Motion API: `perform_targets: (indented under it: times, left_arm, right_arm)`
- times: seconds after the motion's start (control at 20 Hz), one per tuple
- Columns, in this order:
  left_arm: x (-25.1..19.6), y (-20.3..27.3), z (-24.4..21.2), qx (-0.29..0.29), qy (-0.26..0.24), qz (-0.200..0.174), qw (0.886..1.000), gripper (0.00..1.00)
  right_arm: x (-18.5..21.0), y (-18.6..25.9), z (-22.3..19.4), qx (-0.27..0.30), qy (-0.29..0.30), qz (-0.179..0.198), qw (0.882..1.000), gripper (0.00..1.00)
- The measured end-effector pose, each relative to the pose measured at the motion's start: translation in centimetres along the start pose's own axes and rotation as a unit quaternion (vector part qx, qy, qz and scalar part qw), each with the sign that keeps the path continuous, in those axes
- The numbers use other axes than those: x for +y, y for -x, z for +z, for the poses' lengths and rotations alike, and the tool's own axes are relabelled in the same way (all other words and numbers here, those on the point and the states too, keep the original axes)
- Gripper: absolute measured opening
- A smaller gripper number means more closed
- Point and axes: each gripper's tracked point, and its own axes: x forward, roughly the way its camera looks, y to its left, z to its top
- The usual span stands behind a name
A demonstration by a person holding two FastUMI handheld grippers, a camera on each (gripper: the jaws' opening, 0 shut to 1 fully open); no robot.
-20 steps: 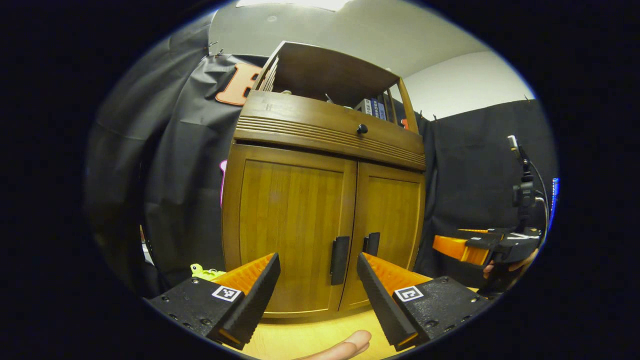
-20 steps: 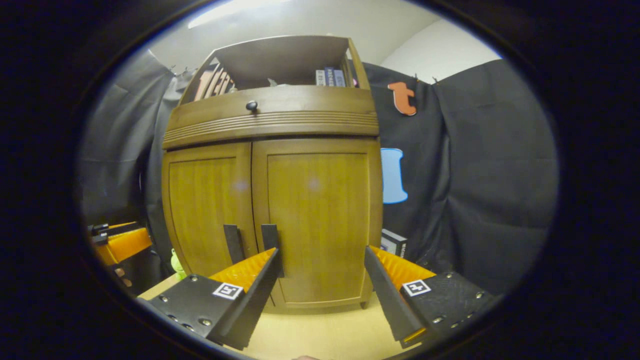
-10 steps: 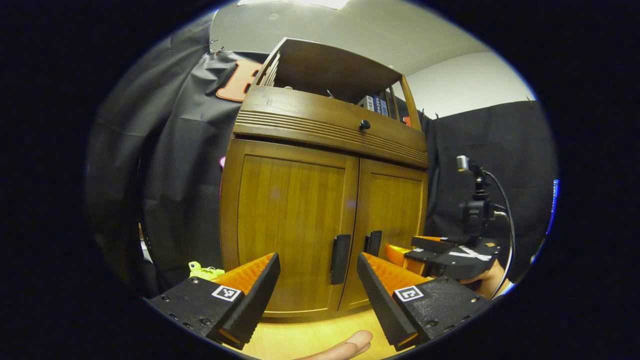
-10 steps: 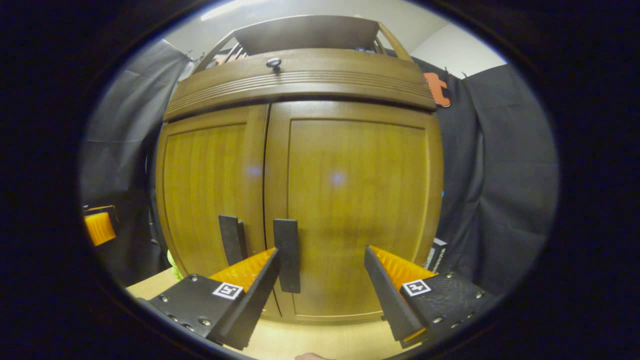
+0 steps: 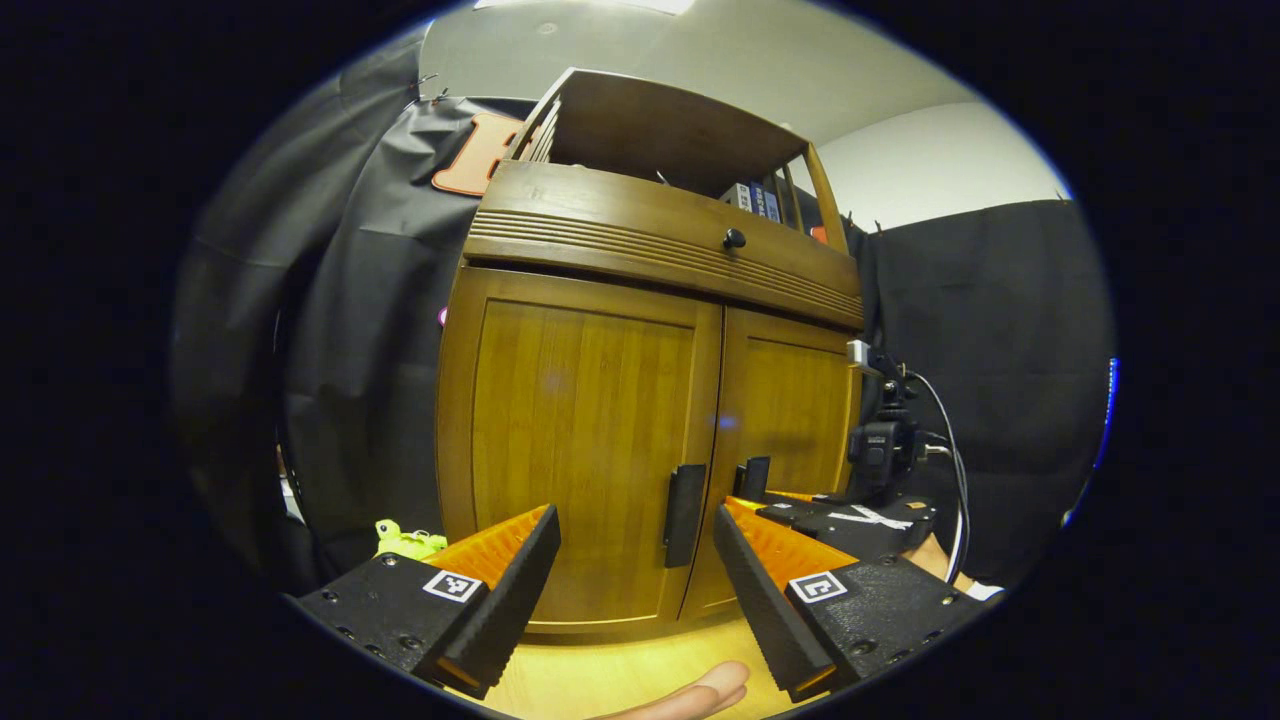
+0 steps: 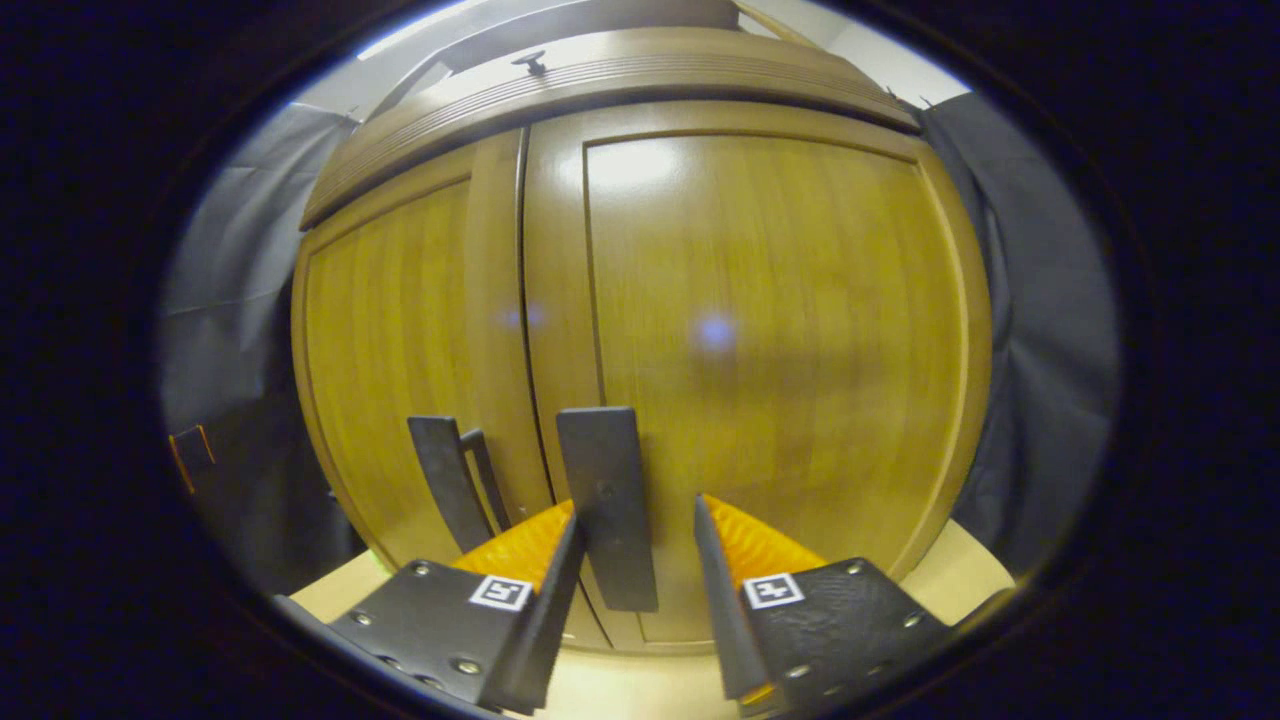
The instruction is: Open the right door of the double-door shoe cabinet with the right hand, and open the left door with the left hand.
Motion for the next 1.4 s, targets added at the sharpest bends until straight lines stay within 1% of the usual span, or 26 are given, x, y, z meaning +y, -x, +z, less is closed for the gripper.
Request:
perform_targets:
  times: [0.05,0.1,0.15,0.2,0.3,0.35,0.4,0.45,0.5,0.55,0.6,0.65,0.7,0.75,0.8,0.9,0.95,1.0,1.1,1.25,1.3,1.35,1.4]
  left_arm:
    - [0.0,-0.1,0.0,0.002,0.0,0.001,1.0,0.96]
    - [0.0,-0.2,-0.2,0.003,0.001,0.001,1.0,0.96]
    - [0.0,-0.3,-0.3,0.006,0.001,0.002,1.0,0.96]
    - [0.0,-0.5,-0.4,0.008,0.002,0.001,1.0,0.96]
    - [0.1,-0.6,-0.7,0.014,0.004,0.003,1.0,0.96]
    - [0.2,-0.7,-0.8,0.017,0.003,0.004,1.0,0.96]
    - [0.3,-0.7,-0.8,0.016,0.001,0.007,1.0,0.92]
    - [0.4,-0.8,-0.6,0.013,-0.007,0.01,1.0,0.92]
    - [0.6,-0.8,-0.4,0.008,-0.012,0.016,1.0,0.92]
    - [0.9,-0.7,-0.3,0.005,-0.012,0.021,1.0,0.92]
    - [1.0,-0.7,-0.3,0.004,-0.009,0.025,1.0,0.92]
    - [1.1,-0.7,-0.4,0.006,-0.007,0.024,1.0,0.96]
    - [1.0,-0.8,-0.5,0.006,-0.006,0.022,1.0,0.92]
    - [0.8,-0.7,-0.6,0.007,-0.007,0.02,1.0,0.96]
    - [0.9,-0.7,-0.6,0.008,-0.007,0.021,1.0,0.92]
    - [0.7,-0.7,-0.5,0.01,-0.005,0.02,1.0,0.92]
    - [0.7,-0.7,-0.6,0.01,-0.005,0.019,1.0,0.96]
    - [0.6,-0.7,-0.6,0.01,-0.006,0.019,1.0,0.96]
    - [0.7,-0.6,-0.4,0.008,-0.005,0.02,1.0,0.96]
    - [1.0,-0.6,-0.4,0.007,-0.006,0.026,1.0,0.96]
    - [1.0,-0.6,-0.4,0.007,-0.006,0.026,1.0,0.96]
    - [1.0,-0.7,-0.5,0.008,-0.005,0.026,1.0,0.96]
    - [1.0,-0.8,-0.5,0.009,-0.005,0.026,1.0,0.96]
  right_arm:
    - [0.6,-0.5,-0.2,0.002,0.011,0.009,1.0,0.5]
    - [0.3,0.4,0.4,-0.008,0.028,0.001,1.0,0.4]
    - [0.2,-0.5,-0.1,-0.002,0.034,-0.001,0.999,0.31]
    - [0.1,-0.5,-0.2,-0.003,0.03,0.0,1.0,0.34]
    - [0.4,-0.4,-0.6,0.005,0.024,0.013,1.0,0.27]
    - [0.5,-0.2,-0.5,0.006,0.027,0.02,0.999,0.31]
    - [0.5,-0.2,-0.5,0.004,0.022,0.019,1.0,0.3]
    - [0.5,0.1,-0.6,0.002,0.023,0.016,1.0,0.3]
    - [0.4,0.3,-0.6,0.004,0.031,0.012,0.999,0.34]
    - [0.3,0.5,-0.8,0.006,0.038,0.011,0.999,0.3]
    - [0.1,0.6,-0.9,0.01,0.032,0.012,0.999,0.3]
    - [0.3,0.8,-0.8,0.012,0.022,0.015,1.0,0.2]
    - [0.5,1.3,-0.9,0.016,0.029,0.021,0.999,0.2]
    - [0.4,1.8,-1.0,0.017,0.033,0.025,0.999,0.2]
    - [0.4,2.2,-0.9,0.018,0.03,0.03,0.999,0.19]
    - [0.1,3.2,-1.3,0.018,0.025,0.039,0.999,0.19]
    - [0.0,3.8,-1.2,0.015,0.027,0.042,0.999,0.19]
    - [-0.1,4.4,-1.3,0.014,0.026,0.044,0.999,0.19]
    - [-0.2,4.7,-0.9,0.01,0.033,0.048,0.998,0.19]
    - [-0.1,4.7,-1.2,0.015,0.025,0.056,0.998,0.19]
    - [-0.1,4.5,-1.3,0.016,0.025,0.061,0.998,0.15]
    - [0.0,4.6,-1.3,0.016,0.026,0.069,0.997,0.19]
    - [0.1,4.7,-1.2,0.017,0.023,0.076,0.997,0.19]
